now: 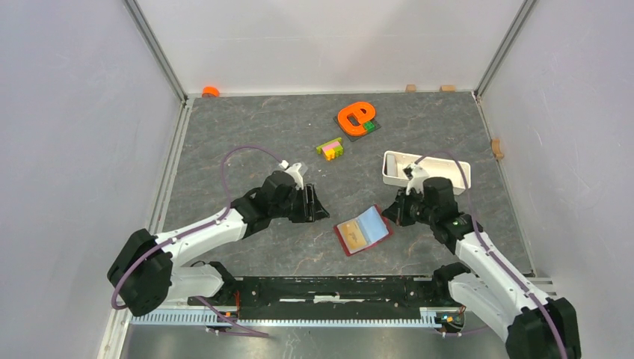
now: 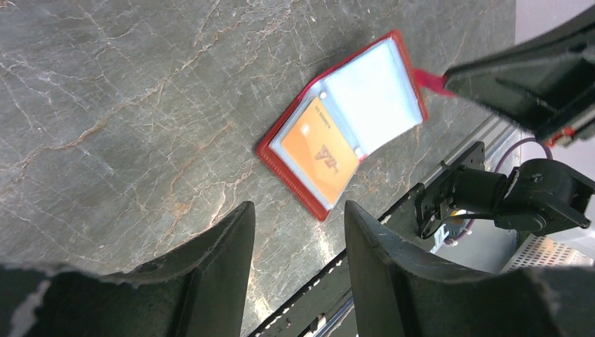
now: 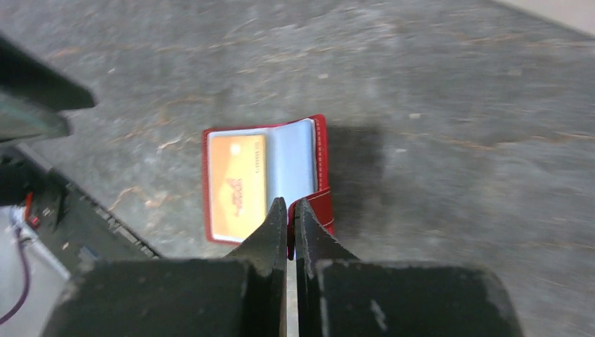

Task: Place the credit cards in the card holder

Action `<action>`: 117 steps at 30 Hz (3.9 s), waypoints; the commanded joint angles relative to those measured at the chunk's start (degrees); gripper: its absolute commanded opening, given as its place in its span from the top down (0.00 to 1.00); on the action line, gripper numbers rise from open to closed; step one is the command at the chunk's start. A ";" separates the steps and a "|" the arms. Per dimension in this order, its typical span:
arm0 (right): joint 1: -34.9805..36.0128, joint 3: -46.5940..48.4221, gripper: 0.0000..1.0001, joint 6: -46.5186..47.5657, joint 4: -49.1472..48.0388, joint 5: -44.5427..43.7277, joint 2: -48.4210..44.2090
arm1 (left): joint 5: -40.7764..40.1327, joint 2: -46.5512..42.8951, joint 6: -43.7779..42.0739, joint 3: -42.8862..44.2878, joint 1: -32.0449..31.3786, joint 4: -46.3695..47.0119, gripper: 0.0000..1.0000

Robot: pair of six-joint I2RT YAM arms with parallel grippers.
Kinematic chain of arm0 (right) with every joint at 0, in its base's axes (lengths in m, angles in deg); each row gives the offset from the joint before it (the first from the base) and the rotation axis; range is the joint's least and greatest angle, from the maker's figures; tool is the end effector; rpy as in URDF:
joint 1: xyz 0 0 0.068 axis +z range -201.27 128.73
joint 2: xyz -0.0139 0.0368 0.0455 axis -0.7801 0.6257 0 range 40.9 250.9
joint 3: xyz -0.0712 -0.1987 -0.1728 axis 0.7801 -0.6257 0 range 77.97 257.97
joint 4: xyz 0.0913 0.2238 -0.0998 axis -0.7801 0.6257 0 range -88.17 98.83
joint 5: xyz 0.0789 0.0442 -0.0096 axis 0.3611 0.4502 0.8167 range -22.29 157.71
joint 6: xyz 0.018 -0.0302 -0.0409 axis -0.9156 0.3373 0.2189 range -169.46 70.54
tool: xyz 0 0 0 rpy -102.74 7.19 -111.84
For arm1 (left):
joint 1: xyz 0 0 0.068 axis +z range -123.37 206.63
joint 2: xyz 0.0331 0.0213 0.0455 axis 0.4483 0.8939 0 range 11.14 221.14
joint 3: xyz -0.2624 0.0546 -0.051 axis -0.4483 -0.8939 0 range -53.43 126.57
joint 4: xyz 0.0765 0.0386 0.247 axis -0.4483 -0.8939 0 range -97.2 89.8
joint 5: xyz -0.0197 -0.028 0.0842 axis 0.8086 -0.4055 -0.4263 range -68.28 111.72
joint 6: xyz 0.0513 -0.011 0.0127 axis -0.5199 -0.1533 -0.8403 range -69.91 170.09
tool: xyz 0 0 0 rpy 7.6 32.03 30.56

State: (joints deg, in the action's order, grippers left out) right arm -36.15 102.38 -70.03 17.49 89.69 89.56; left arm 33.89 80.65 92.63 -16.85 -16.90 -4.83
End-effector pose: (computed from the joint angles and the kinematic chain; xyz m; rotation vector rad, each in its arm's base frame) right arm 0.1663 0.0588 0.1972 -0.0993 2.3193 0.7583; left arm 0.1776 -0.1791 0.2115 0.1481 2.4200 -1.0022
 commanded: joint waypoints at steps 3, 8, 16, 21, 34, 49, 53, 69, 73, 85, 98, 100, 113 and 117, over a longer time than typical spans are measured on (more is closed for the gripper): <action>14.36 3.04 1.00 -11.20 -5.09 -5.46 -0.46 | 1.10 -1.57 -1.75 1.12 0.72 -0.95 0.42; 26.55 5.66 1.00 -15.28 -7.85 -13.32 2.50 | 0.06 -3.74 -2.01 0.48 1.16 -2.89 0.42; 41.88 12.30 1.00 -20.71 -3.87 -35.47 11.84 | -0.71 -7.15 -2.71 -1.84 4.05 -4.78 0.41; 41.84 22.85 1.00 -16.50 7.26 -50.18 14.74 | 4.00 -6.58 -6.57 3.82 8.14 -10.85 0.40; 37.01 26.90 1.00 -2.93 9.23 -47.36 18.55 | 13.68 2.61 -22.25 21.42 14.81 -28.24 0.40; 39.59 22.59 1.00 -8.86 -0.97 -31.62 17.91 | 10.44 3.01 -24.26 19.94 15.20 -23.33 0.41; 41.34 25.64 1.00 -9.84 0.16 -30.73 18.07 | 9.85 2.68 -24.53 19.39 15.70 -22.74 0.41; 40.75 24.92 1.00 -18.05 7.17 -45.11 8.54 | 8.84 -0.60 -24.61 18.18 20.27 -20.95 0.41; 40.55 25.41 1.00 -14.99 3.32 -38.60 7.55 | 9.20 -0.49 -24.45 18.26 20.86 -20.88 0.41; 42.67 30.47 1.00 -16.08 -2.87 -25.18 10.98 | 8.73 -2.05 -25.05 18.09 21.69 -21.22 0.41; 36.81 15.90 1.00 -16.98 8.15 -40.29 12.06 | 9.42 -1.65 -25.24 17.83 21.73 -21.63 0.41; 36.56 14.66 1.00 -16.58 9.25 -41.48 11.56 | 10.01 -1.41 -25.15 17.83 21.69 -21.57 0.41; 39.94 12.52 1.00 -14.33 -9.74 -28.77 20.52 | 17.10 0.42 -15.13 12.06 21.62 -14.56 0.44; 40.95 13.97 1.00 -14.77 -15.19 -26.89 26.06 | 17.66 -1.54 -7.38 5.34 21.64 -7.29 0.44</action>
State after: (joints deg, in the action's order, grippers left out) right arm 3.91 114.38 -84.72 10.84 59.61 111.60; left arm 48.92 80.89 75.96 -6.71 4.44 -20.65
